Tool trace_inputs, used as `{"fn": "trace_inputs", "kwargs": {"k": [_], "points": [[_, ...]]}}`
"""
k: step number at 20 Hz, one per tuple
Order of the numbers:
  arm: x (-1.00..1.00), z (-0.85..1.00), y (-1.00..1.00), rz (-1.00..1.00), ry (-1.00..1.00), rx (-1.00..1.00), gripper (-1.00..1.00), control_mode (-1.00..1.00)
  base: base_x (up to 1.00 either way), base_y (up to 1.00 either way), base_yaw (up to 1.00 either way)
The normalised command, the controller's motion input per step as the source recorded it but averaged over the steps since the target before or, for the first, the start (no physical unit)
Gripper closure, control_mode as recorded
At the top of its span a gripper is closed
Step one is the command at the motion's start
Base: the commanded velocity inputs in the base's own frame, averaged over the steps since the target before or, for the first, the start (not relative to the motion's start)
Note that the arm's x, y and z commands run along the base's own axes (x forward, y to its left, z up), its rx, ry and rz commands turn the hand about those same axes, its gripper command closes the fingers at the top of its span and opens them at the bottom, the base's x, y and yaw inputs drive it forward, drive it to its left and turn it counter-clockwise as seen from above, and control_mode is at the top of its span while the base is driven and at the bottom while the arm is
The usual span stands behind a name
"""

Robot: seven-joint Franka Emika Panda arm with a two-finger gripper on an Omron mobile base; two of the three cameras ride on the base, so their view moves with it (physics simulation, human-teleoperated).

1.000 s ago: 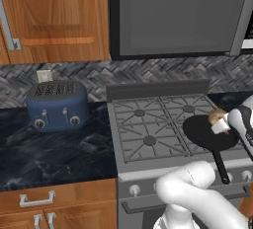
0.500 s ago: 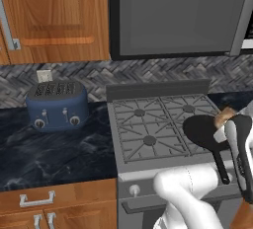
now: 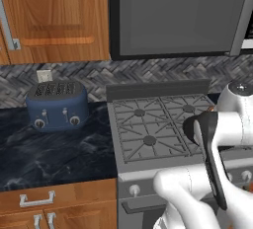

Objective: Take the chicken drumsticks from the pan and place one on each plate on the dining counter.

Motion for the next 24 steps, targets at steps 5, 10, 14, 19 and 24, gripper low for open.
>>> {"fn": "trace_inputs", "kwargs": {"k": [5,10,14,19,24], "points": [[-0.18,-0.09,0.0,0.0,-0.05,0.0,1.0,-1.0,0.0,0.0,0.0],[-0.2,-0.09,0.11,0.0,-0.02,0.0,1.0,-1.0,0.0,0.0,0.0],[-0.08,-0.03,0.03,0.0,-0.01,0.0,1.0,1.0,-0.51,0.15,0.0],[0.0,0.0,0.0,0.0,0.0,0.0,1.0,1.0,-0.86,0.41,-0.08],[0.0,0.0,0.0,0.0,0.0,0.0,1.0,1.0,-0.73,0.75,-0.17]]}}
